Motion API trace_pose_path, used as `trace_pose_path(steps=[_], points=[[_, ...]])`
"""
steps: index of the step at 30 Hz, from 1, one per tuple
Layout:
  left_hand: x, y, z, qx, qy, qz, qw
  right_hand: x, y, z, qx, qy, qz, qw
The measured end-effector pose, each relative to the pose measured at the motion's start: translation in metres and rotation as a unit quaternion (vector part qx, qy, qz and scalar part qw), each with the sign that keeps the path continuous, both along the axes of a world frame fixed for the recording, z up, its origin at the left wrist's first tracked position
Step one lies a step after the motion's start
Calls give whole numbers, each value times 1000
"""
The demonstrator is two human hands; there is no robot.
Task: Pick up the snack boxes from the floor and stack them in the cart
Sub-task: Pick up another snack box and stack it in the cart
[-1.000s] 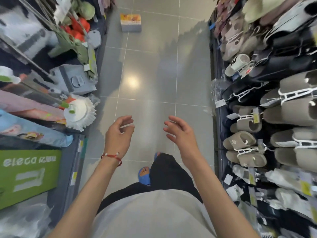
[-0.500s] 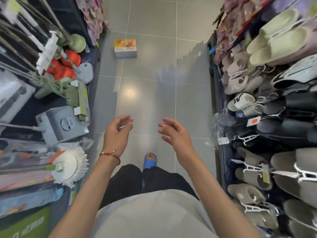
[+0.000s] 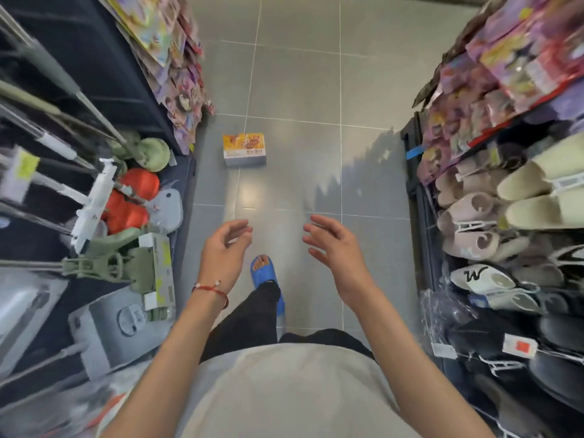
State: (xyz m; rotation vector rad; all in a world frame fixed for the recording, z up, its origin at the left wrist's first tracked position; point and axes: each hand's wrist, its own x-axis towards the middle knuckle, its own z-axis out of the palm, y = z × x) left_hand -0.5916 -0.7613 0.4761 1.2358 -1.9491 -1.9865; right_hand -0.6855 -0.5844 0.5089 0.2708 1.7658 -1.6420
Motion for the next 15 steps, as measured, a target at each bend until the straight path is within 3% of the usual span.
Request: trace_pose_path(steps=[15], points=[[-251, -184, -15, 7, -53, -30, 998, -251, -177, -27, 15, -37, -18, 999]])
